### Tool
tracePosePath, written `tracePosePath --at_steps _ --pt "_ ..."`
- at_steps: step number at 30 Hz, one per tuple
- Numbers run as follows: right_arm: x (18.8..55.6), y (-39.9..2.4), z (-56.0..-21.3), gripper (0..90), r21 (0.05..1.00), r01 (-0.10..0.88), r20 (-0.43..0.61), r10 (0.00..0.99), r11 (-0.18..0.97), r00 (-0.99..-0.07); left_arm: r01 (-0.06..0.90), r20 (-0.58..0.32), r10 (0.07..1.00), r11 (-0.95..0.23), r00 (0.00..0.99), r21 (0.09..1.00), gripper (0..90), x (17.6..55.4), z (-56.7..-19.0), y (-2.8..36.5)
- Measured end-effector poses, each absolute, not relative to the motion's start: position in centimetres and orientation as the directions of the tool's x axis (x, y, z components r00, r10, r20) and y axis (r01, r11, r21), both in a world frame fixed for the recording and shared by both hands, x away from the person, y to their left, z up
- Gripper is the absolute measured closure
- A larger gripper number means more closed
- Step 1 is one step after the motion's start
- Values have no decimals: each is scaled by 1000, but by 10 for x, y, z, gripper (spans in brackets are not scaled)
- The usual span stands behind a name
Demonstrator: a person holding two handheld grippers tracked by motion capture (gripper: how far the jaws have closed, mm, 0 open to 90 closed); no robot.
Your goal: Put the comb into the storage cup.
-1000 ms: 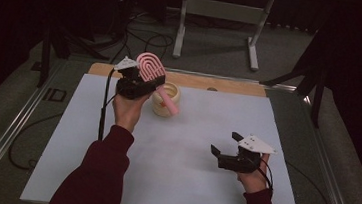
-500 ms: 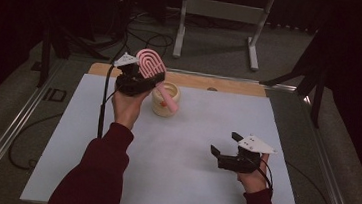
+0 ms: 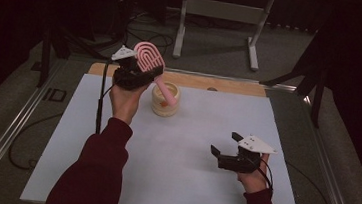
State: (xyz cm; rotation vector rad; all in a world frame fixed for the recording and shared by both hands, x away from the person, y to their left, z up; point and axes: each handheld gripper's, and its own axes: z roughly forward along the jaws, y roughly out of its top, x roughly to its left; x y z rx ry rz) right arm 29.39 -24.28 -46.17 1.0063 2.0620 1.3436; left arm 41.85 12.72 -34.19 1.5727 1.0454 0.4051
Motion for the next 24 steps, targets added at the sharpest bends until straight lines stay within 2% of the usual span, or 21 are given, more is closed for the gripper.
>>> tracePosePath --at_steps 24 --pt "295 -245 -462 94 913 327 7 793 243 -609 394 -280 820 72 500 916 628 430 -334 136"
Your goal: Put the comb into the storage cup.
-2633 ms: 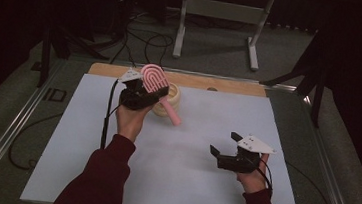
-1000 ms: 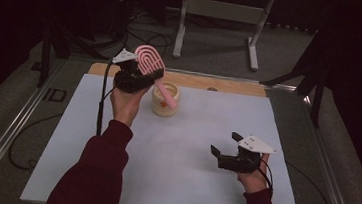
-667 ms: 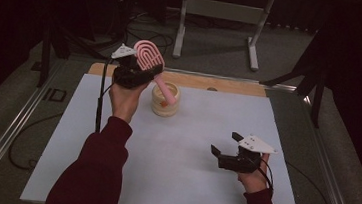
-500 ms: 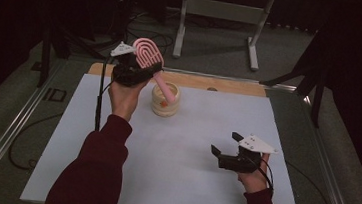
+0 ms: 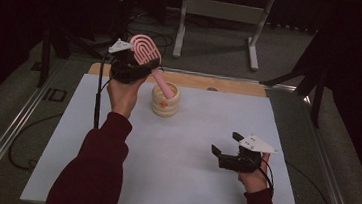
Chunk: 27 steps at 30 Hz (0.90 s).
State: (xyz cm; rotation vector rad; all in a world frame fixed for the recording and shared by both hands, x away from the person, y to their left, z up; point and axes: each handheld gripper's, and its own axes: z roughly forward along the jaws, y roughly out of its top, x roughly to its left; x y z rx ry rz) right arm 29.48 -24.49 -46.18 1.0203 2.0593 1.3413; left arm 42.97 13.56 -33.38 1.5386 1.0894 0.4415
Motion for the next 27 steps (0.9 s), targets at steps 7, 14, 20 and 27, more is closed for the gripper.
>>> tracePosePath --at_steps 7,14,20,27 --pt "295 -246 -461 93 914 326 6 795 242 -607 396 -284 833 86 475 914 628 434 -336 139" --pt "295 -246 -461 93 915 324 8 794 239 -607 398 -286 844 96 453 913 629 437 -337 141" --pt "295 -247 -460 93 917 322 8 796 236 -605 395 -284 855 103 435 913 628 440 -338 143" --pt "295 -248 -459 93 918 323 12 798 230 -602 398 -279 865 102 418 912 628 445 -340 143"
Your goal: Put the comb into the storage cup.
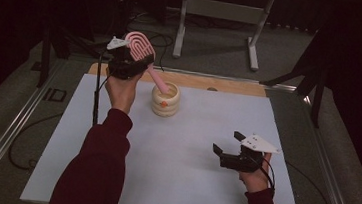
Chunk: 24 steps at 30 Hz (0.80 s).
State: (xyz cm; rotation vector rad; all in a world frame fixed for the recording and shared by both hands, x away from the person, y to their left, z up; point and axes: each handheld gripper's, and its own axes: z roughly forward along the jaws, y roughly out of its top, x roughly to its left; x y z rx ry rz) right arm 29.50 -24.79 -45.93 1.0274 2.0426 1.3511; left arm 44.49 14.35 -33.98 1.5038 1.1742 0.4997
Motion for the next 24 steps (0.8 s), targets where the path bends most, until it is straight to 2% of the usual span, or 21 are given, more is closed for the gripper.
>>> tracePosePath --at_steps 24 --pt "295 -251 -456 93 923 315 13 800 221 -599 391 -243 885 77 397 917 628 458 -340 135"
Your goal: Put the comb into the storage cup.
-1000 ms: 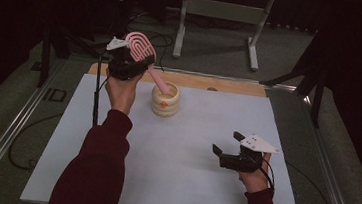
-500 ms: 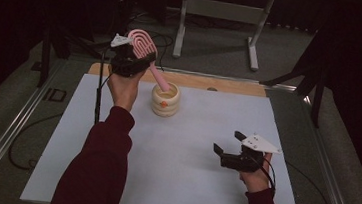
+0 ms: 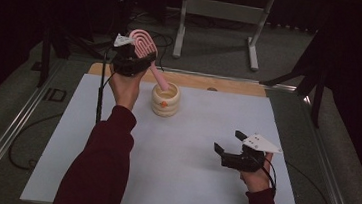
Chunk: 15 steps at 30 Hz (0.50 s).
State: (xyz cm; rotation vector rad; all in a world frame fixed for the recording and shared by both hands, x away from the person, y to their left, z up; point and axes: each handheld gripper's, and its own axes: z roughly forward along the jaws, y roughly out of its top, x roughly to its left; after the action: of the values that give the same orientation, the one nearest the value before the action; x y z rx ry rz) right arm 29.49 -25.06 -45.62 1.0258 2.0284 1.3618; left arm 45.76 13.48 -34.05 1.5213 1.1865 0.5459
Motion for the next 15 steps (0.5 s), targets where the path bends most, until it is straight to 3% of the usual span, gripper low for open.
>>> tracePosePath --at_steps 15 --pt "295 -251 -455 93 926 312 18 799 213 -601 387 -223 897 63 382 920 628 463 -347 130"
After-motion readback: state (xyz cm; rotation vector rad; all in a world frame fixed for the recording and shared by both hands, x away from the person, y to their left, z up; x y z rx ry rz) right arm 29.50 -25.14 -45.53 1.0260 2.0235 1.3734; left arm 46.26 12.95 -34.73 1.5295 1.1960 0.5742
